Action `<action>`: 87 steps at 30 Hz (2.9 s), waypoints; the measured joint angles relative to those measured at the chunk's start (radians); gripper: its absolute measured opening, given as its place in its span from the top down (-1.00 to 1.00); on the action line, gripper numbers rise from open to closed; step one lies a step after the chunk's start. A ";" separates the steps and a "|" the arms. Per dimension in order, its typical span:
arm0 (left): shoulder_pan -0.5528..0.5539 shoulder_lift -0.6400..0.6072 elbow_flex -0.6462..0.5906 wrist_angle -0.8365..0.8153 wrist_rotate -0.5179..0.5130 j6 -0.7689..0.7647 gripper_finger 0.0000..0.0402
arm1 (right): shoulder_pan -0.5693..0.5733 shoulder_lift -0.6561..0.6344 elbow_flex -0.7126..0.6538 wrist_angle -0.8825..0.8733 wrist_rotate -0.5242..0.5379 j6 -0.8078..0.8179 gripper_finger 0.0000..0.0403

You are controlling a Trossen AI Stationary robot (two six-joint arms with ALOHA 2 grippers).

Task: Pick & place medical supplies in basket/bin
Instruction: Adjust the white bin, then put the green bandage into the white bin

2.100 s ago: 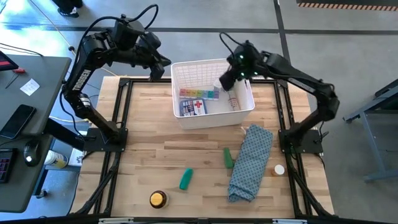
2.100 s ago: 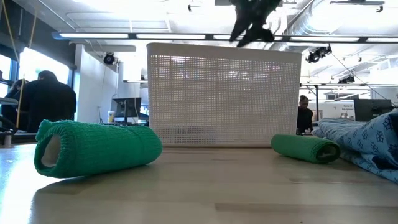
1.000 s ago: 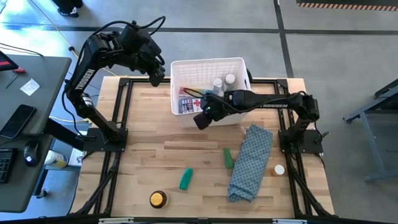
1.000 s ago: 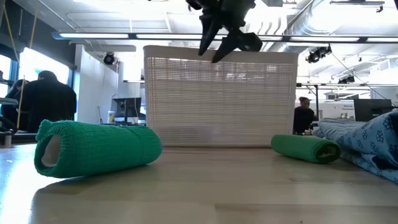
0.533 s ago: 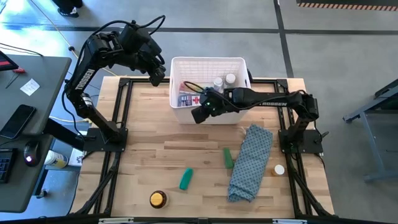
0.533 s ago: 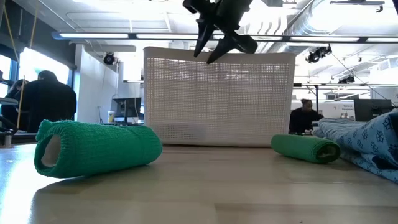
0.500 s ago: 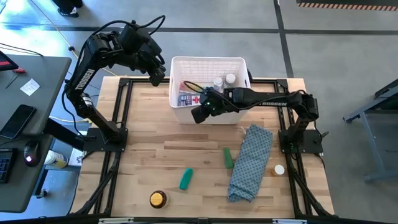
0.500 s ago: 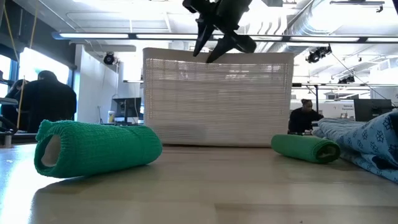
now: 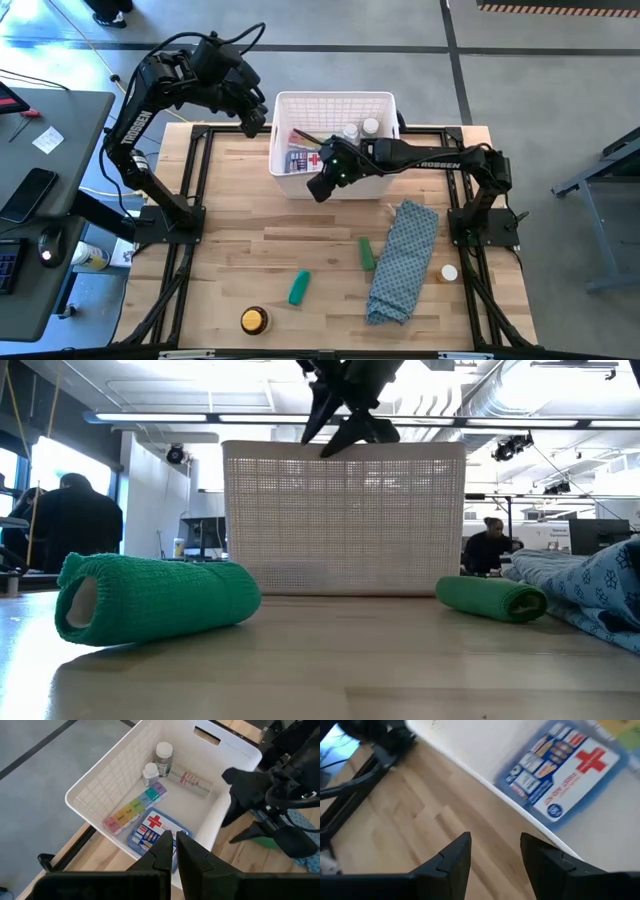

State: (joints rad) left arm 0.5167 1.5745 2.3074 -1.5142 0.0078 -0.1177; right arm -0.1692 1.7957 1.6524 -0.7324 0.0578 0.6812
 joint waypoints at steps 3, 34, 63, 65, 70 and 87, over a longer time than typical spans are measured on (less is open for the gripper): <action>0.000 0.000 0.000 0.000 0.000 -0.001 0.70 | -0.001 -0.013 -0.001 -0.002 -0.054 -0.002 0.18; -0.400 0.001 0.000 -0.032 -0.189 -0.203 0.70 | 0.317 -0.169 0.001 -0.523 0.093 0.284 0.18; -0.687 -0.675 -0.951 0.660 -0.186 -0.351 0.70 | 0.371 -0.146 -0.476 -0.061 0.049 0.707 0.16; -0.687 -0.683 -0.973 0.667 -0.197 -0.386 0.70 | 0.354 -0.146 -0.475 -0.061 0.043 0.671 0.13; -0.687 -0.666 -0.974 0.708 -0.209 -0.392 0.70 | 0.310 -0.146 -0.479 -0.058 0.063 0.616 -0.01; -0.687 -0.607 -0.974 0.763 -0.212 -0.388 0.70 | 0.323 -0.146 -0.704 0.178 -0.113 0.697 -0.07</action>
State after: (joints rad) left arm -0.1703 0.9673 1.3338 -0.7513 -0.2047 -0.5061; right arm 0.1539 1.6493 0.9482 -0.5547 -0.0557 1.3783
